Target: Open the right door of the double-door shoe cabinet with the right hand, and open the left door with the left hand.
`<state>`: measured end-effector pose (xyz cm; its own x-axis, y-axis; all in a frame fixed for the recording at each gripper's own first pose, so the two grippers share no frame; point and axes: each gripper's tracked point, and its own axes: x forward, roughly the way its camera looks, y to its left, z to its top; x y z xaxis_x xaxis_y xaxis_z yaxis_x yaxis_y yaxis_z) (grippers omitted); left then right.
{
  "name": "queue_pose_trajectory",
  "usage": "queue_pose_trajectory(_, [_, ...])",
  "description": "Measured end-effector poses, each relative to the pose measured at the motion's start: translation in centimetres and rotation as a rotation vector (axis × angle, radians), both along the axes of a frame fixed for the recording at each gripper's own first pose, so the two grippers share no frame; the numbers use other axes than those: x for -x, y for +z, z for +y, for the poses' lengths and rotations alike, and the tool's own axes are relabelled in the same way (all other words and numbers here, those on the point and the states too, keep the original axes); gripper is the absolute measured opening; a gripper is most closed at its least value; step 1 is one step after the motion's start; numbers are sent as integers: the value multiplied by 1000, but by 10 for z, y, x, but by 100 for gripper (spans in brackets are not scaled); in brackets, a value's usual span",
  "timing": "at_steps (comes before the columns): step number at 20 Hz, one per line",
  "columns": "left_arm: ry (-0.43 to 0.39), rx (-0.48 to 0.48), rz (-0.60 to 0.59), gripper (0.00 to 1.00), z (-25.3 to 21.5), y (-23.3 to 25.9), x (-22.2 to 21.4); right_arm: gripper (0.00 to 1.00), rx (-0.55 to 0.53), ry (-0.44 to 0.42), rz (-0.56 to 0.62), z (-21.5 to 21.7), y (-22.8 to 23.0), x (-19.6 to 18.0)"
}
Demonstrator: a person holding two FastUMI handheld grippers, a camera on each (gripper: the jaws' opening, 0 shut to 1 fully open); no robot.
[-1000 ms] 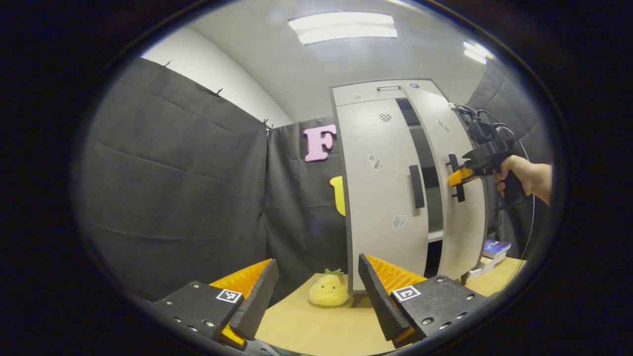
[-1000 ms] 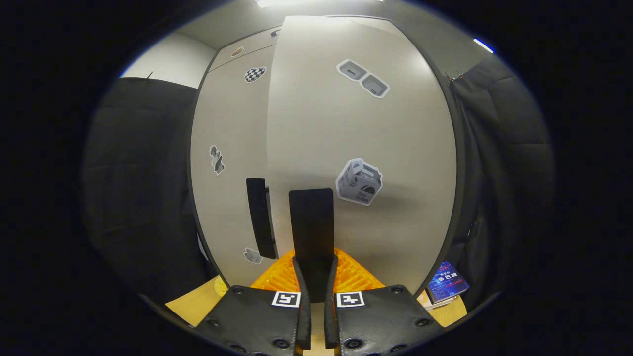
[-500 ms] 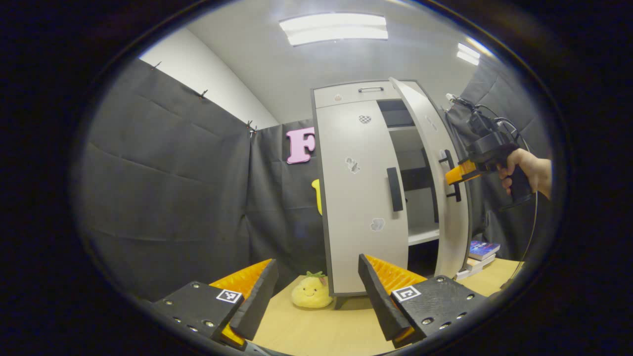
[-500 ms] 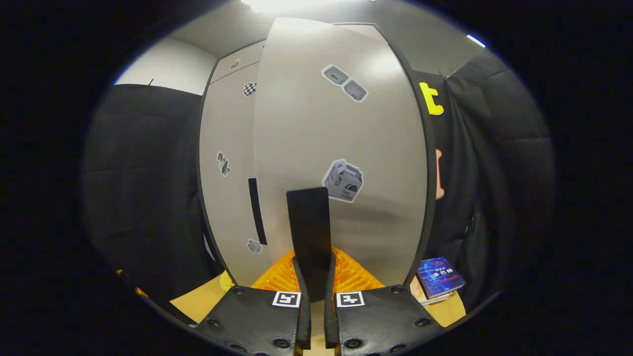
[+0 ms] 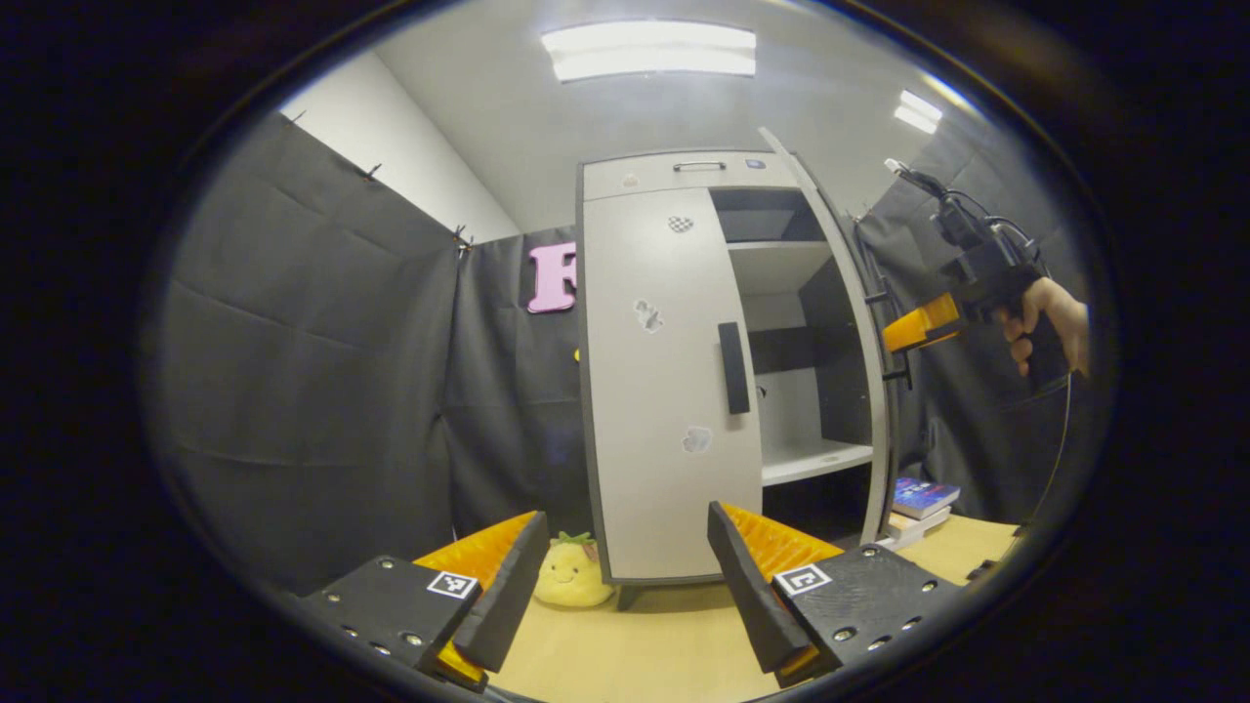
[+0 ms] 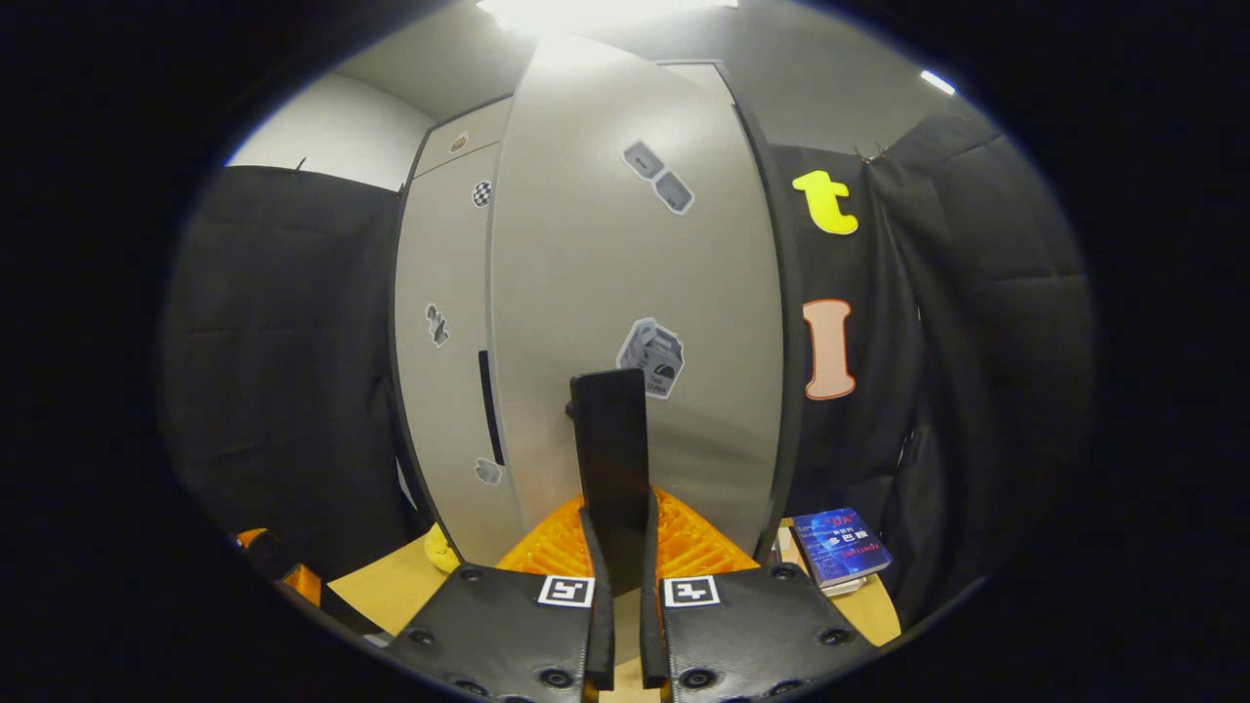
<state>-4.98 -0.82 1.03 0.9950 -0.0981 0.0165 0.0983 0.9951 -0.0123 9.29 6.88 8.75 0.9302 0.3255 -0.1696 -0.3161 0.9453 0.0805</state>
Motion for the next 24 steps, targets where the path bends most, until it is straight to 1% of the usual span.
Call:
queue_pose_trajectory(1, [-6,0,-1,93,-4,1,-1,12,5,-4,-4,-5,1,2])
queue_pose_trajectory(2, [-11,0,1,94,-7,0,-4,12,14,-9,-4,-10,0,5])
queue_pose_trajectory(4, [-25,4,5,94,-15,-2,-7,12,18,-23,-5,-22,2,9])
queue_pose_trajectory(5, [-31,6,7,95,-19,-3,-8,9,14,-30,1,-28,1,11])
queue_pose_trajectory(6, [-39,9,9,94,-22,-4,-9,12,7,-37,10,-32,1,13])
queue_pose_trajectory(9, [-69,17,9,94,-38,-5,-12,12,13,-55,15,-50,1,15])
queue_pose_trajectory(12, [-97,11,10,94,-53,-3,-13,11,24,-102,2,-70,0,17])
queue_pose_trajectory(16, [-123,11,5,94,-66,-3,-14,11,20,-143,3,-97,-1,16])
queue_pose_trajectory(17, [-129,14,9,95,-70,-3,-15,7,28,-158,1,-104,-1,16])
queue_pose_trajectory(18, [-136,16,11,94,-74,-3,-15,11,37,-173,-1,-111,-1,14])
queue_pose_trajectory(20, [-148,8,8,94,-82,-2,-16,11,44,-203,-7,-123,-2,11])
queue_pose_trajectory(21, [-151,3,5,94,-85,-2,-17,10,42,-215,-6,-130,-2,9])
queue_pose_trajectory(24, [-157,6,11,93,-91,-2,-17,4,12,-237,4,-148,-1,8])
